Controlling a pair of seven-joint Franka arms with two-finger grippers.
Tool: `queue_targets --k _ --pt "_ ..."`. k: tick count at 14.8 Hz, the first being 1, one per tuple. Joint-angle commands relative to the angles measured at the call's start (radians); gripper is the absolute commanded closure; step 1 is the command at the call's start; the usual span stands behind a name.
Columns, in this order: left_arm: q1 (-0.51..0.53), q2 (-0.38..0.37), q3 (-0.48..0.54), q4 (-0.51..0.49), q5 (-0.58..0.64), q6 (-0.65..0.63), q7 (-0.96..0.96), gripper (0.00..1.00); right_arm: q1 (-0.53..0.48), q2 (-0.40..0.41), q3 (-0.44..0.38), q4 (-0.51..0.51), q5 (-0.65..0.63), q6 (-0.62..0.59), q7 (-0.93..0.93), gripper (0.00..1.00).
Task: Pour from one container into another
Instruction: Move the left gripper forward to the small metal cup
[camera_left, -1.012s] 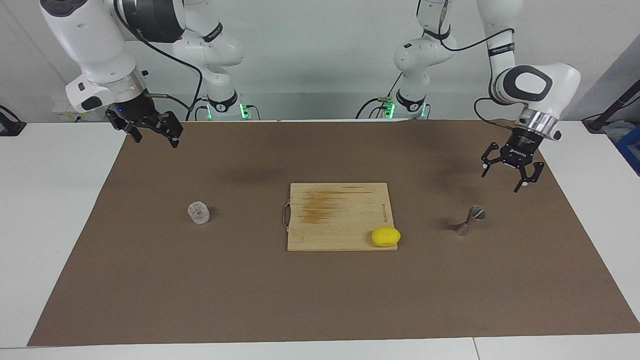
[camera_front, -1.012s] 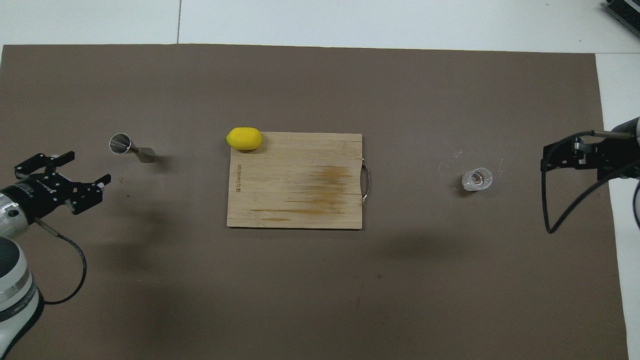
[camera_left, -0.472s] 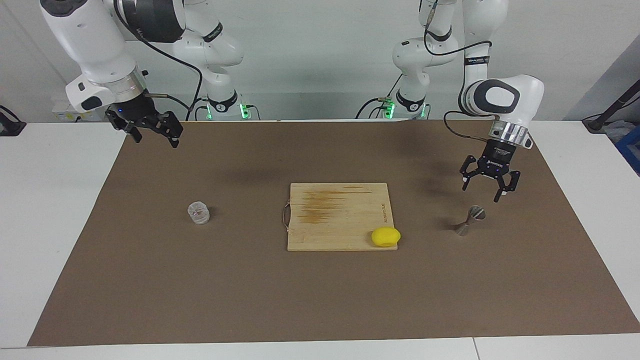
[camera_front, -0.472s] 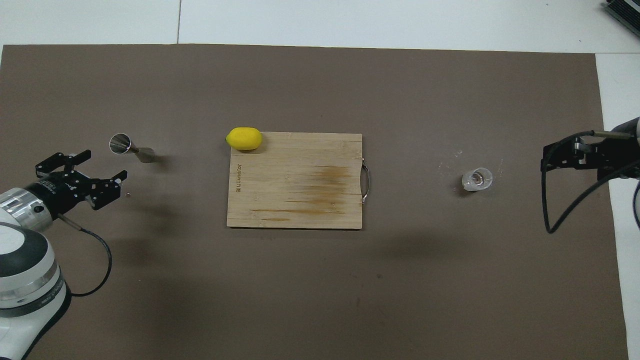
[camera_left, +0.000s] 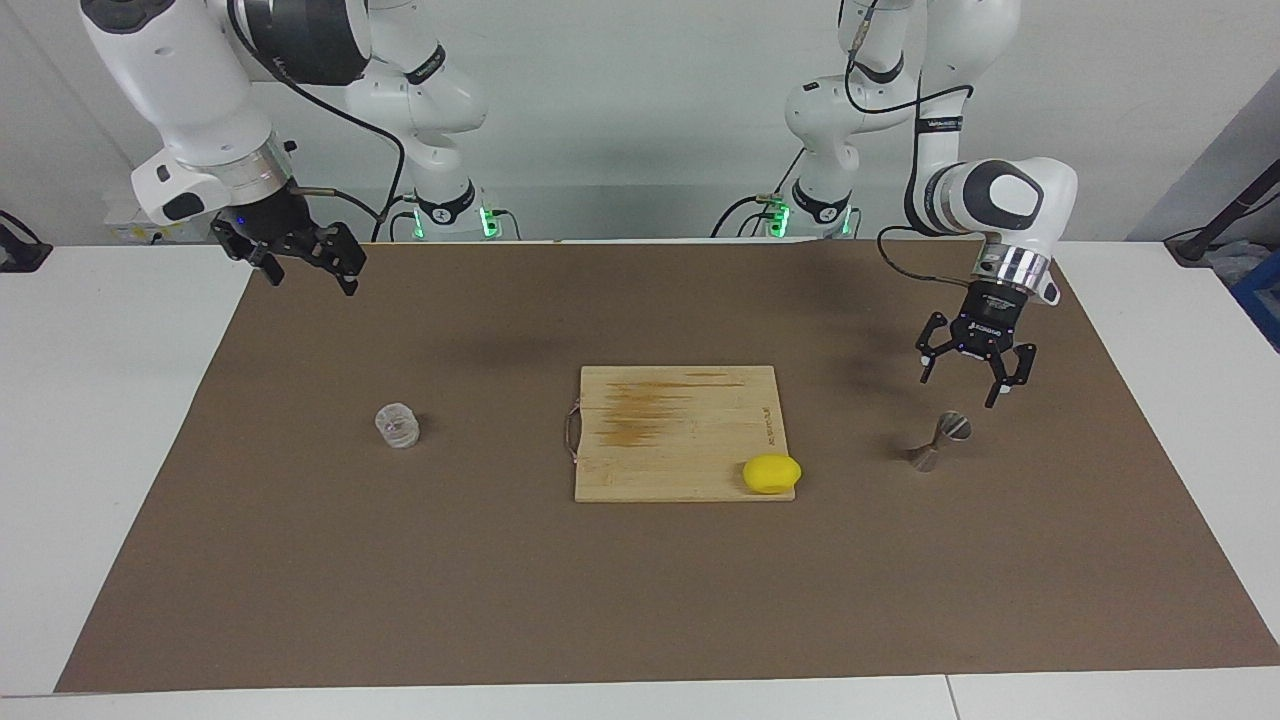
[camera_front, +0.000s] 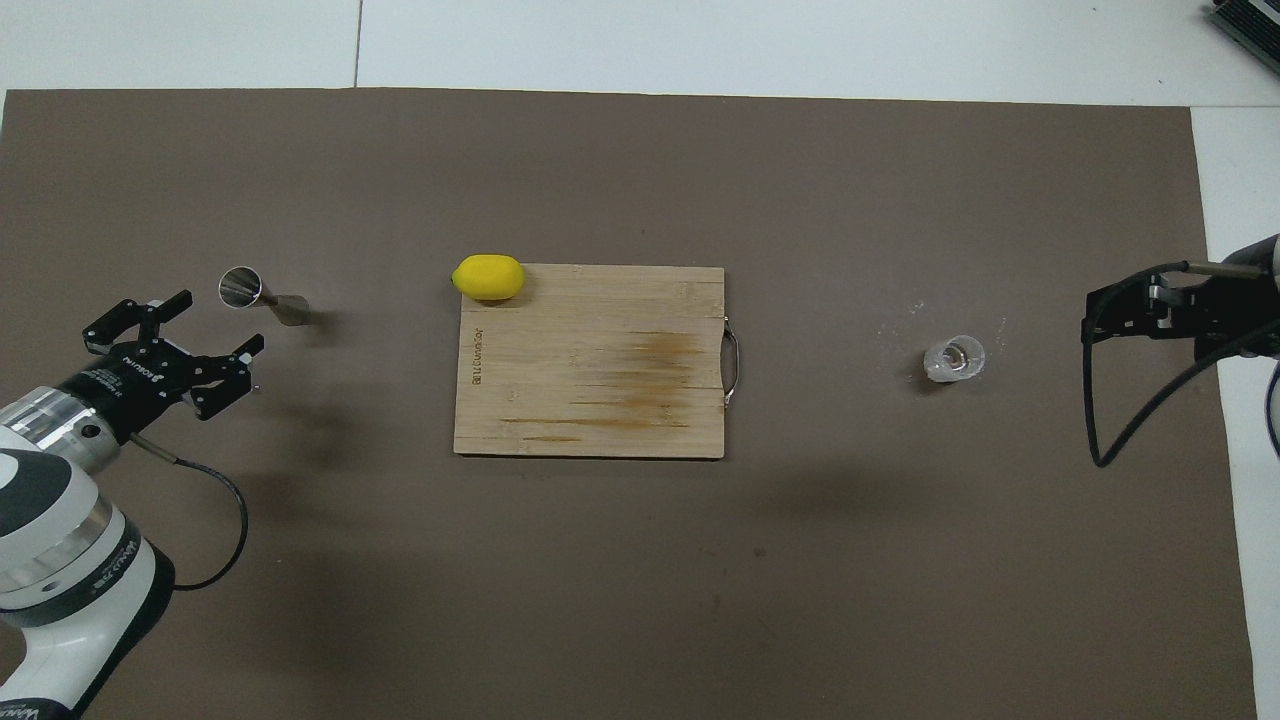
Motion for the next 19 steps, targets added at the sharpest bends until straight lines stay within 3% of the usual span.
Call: queue_targets --k 1,19 --pt "0.018 0.077 0.004 0.071 -0.043 -0.024 0.041 0.01 -0.007 -0.024 0.002 -0.033 0.017 0.028 -0.002 0.0" --pt "-0.034 0.141 0.002 0.135 -0.149 0.067 0.076 0.04 -0.007 -0.025 0.002 -0.034 0.017 0.028 -0.001 0.0"
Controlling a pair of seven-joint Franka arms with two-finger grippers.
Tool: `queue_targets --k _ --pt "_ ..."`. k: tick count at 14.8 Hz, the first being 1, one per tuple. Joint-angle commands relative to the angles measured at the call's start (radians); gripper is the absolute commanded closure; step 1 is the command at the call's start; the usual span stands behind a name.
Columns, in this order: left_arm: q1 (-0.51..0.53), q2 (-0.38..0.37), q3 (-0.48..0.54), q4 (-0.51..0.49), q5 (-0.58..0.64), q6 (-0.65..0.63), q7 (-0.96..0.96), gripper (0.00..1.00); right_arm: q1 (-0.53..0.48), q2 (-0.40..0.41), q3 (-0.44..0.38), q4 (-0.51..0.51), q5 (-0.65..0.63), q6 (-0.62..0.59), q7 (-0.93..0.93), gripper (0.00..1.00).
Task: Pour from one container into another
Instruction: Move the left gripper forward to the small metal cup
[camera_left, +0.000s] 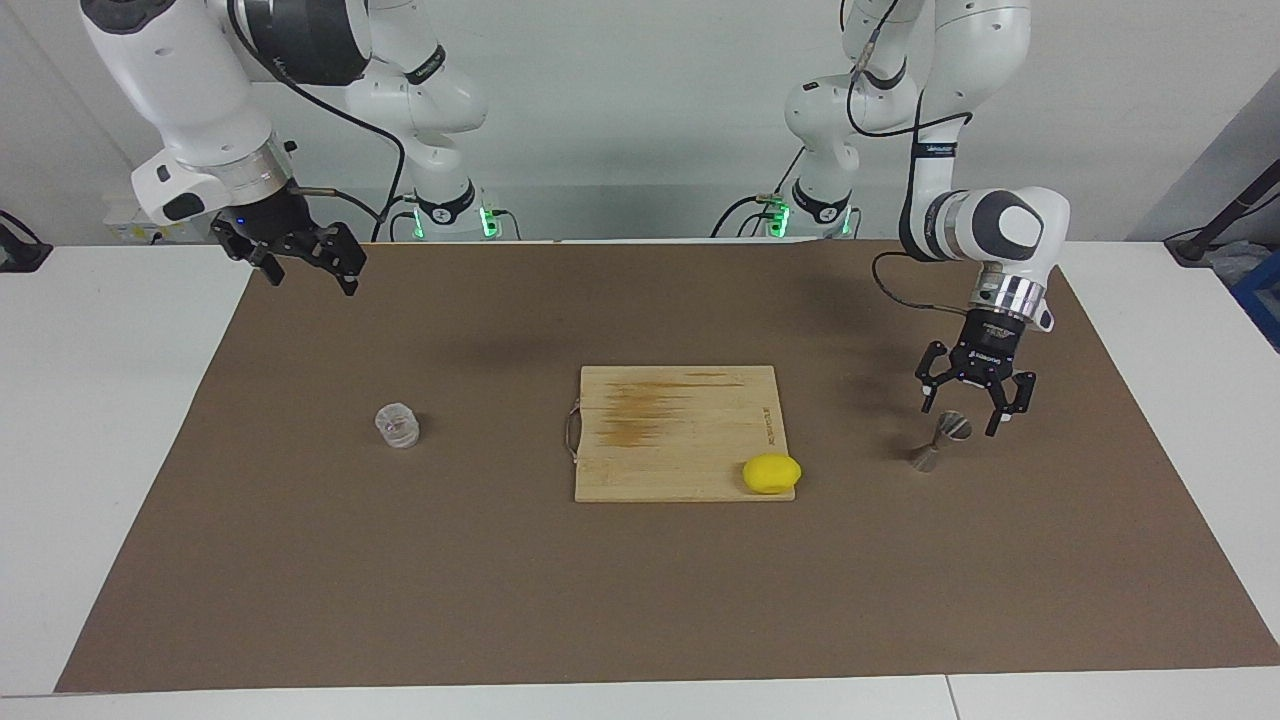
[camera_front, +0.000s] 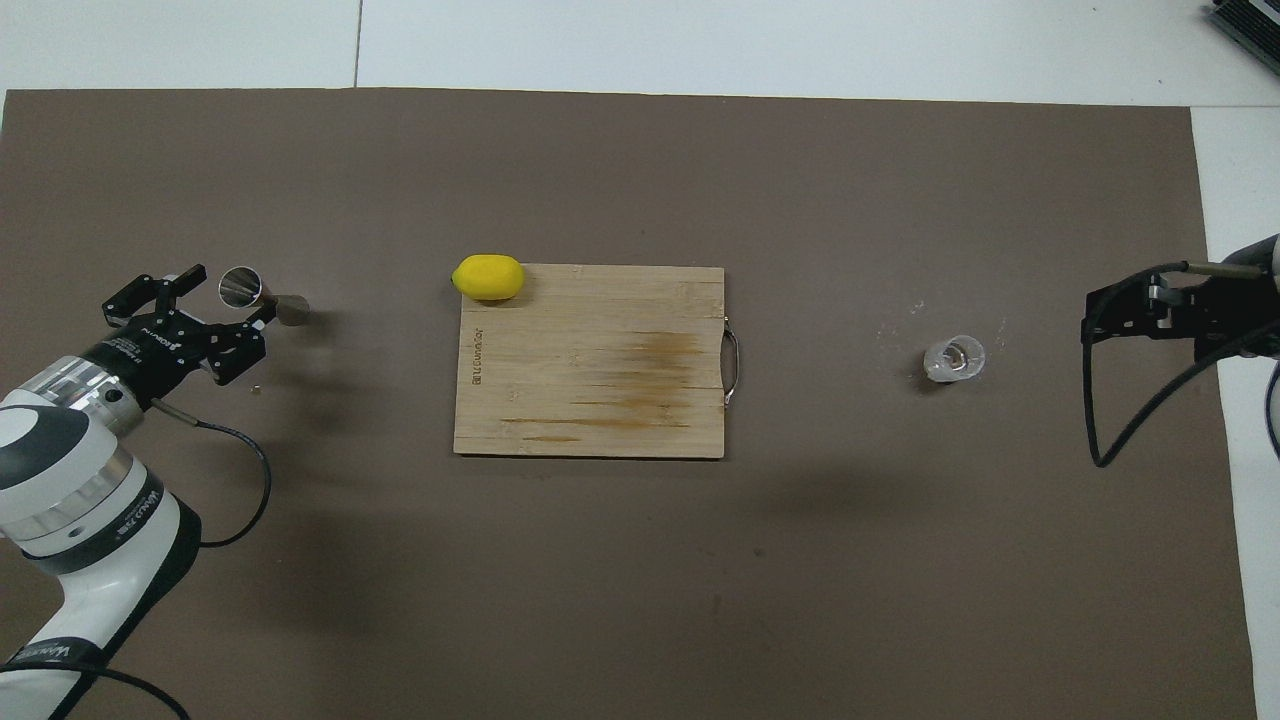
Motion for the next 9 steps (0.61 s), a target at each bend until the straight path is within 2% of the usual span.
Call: queue_targets --k 1,9 --pt "-0.013 0.029 0.007 0.028 -0.034 0.032 0.028 0.04 -0.007 -0.024 0.002 -0.034 0.017 0.028 -0.001 0.0" --pt "-0.027 0.046 0.006 0.054 -0.049 0.05 0.028 0.14 -0.007 -0.025 0.002 -0.035 0.017 0.028 -0.002 0.0"
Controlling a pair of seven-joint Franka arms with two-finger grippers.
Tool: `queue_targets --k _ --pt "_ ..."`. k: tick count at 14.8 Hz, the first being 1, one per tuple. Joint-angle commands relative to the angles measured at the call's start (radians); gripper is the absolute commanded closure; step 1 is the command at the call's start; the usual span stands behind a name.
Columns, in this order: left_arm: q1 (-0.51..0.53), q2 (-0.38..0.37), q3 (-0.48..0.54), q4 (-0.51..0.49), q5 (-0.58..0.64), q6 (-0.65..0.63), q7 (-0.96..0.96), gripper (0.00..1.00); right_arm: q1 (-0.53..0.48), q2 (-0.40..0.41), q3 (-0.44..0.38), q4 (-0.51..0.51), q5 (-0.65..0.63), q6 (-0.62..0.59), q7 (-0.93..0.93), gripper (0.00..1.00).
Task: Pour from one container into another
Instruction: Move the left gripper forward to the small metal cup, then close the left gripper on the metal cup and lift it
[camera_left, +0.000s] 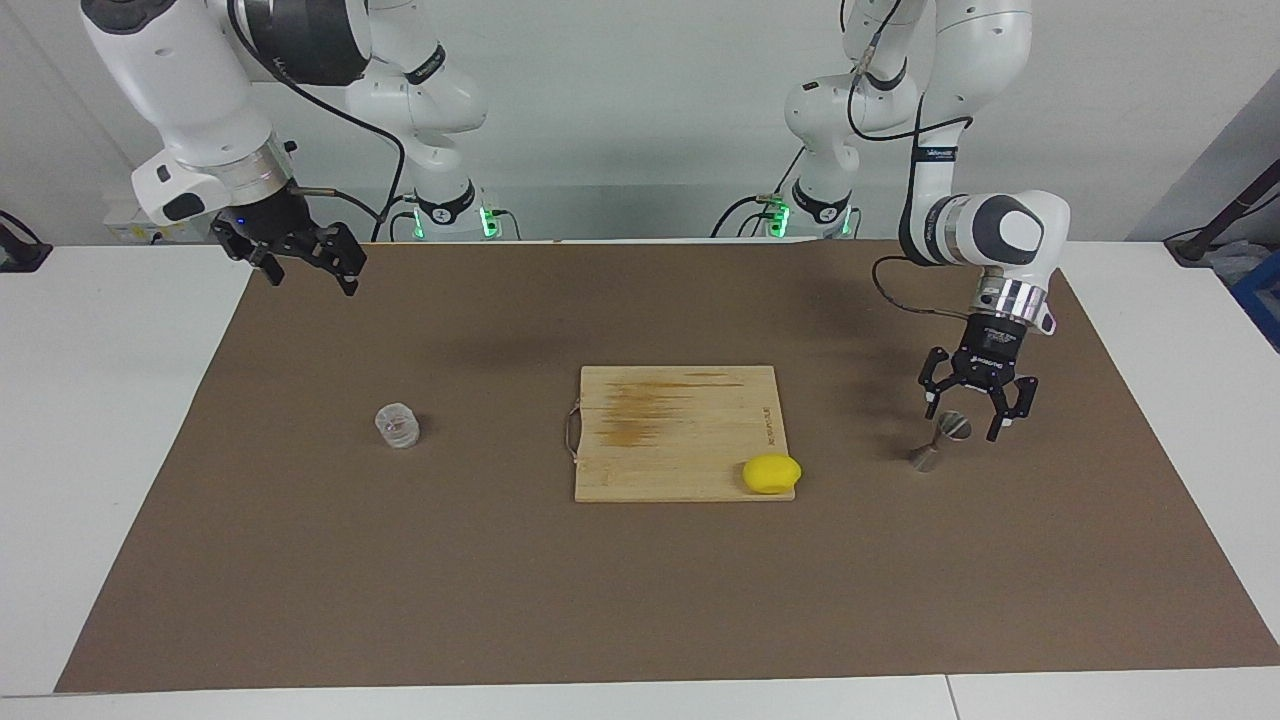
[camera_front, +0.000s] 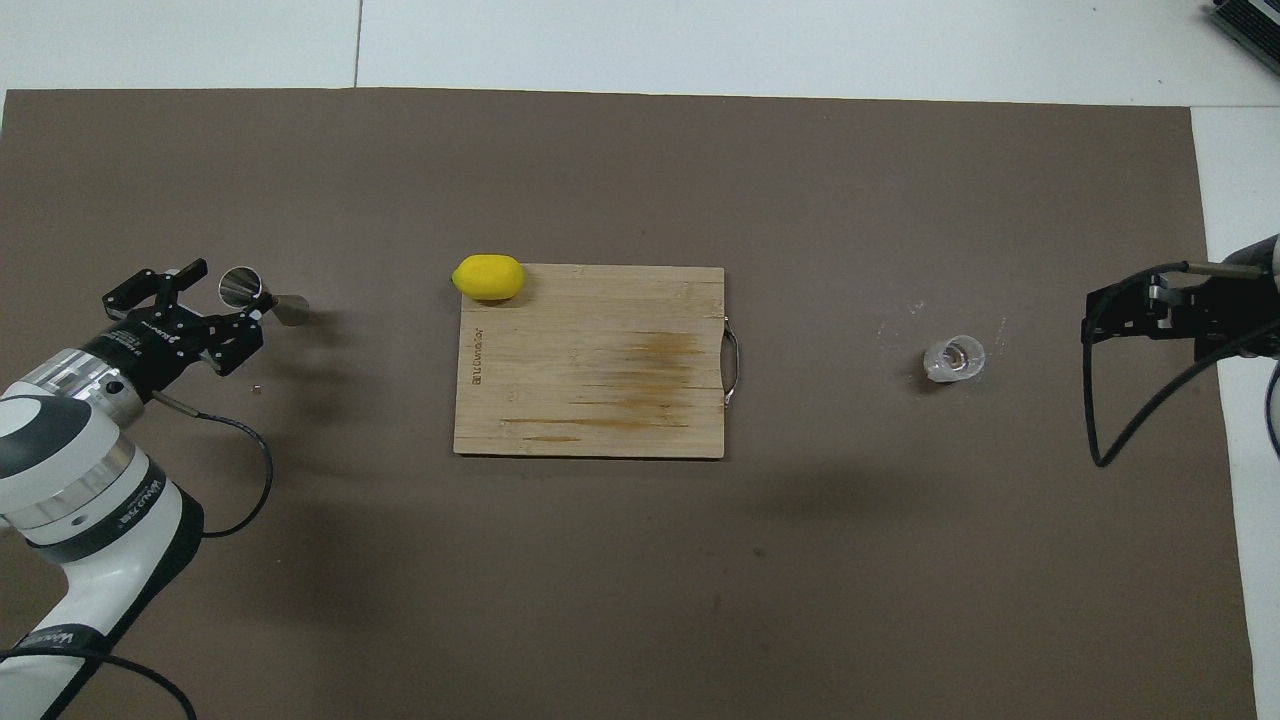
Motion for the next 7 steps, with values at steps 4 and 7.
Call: queue_targets --k 4,7 --pt "-0.045 0.028 0.006 0.036 -0.053 0.052 0.024 0.18 -0.008 -0.025 0.002 -0.035 0.017 0.028 -0.001 0.0" --pt "-0.043 0.031 0.007 0.036 -0.052 0.053 0.023 0.19 -0.008 -0.025 0.002 -0.035 0.017 0.028 -0.002 0.0"
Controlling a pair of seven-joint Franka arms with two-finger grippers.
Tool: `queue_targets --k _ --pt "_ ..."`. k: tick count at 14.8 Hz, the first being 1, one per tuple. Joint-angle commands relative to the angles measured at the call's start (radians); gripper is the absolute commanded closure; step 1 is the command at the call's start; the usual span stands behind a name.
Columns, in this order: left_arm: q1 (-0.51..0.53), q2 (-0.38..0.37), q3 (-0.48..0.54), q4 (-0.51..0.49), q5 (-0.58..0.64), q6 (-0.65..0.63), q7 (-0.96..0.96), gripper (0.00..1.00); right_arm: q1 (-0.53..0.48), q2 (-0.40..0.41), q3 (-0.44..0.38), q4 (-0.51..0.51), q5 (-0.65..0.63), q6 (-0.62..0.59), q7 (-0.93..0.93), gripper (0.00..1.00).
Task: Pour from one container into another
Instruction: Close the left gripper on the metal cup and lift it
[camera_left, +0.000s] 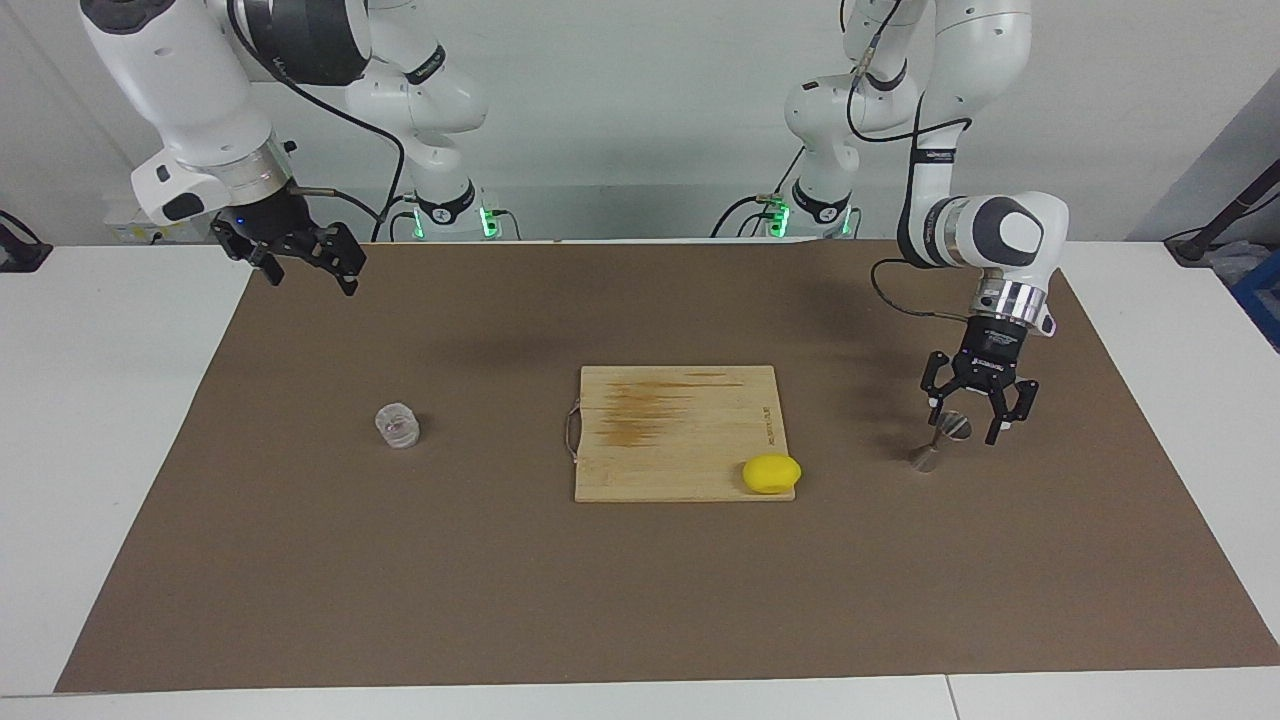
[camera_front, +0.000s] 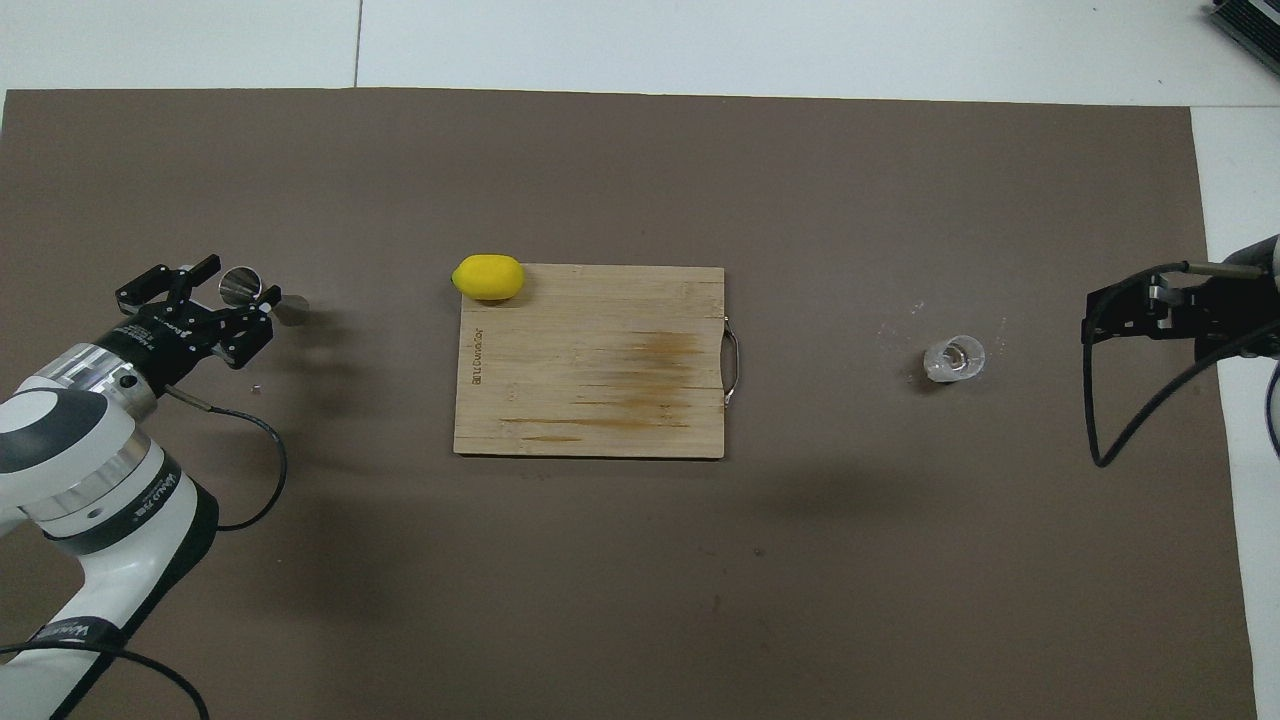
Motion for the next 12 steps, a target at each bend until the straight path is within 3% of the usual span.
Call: queue_targets --k 1,12 --pt "-0.016 0.019 0.009 0.021 -0.028 0.027 0.021 0.19 -0.008 -0.025 0.002 -0.034 0.017 0.028 -0.002 0.0" --pt "-0.013 0.005 0.007 0.001 -0.028 0.021 0.037 0.22 -0.008 -0.03 0.002 -0.042 0.017 0.028 -0.002 0.0"
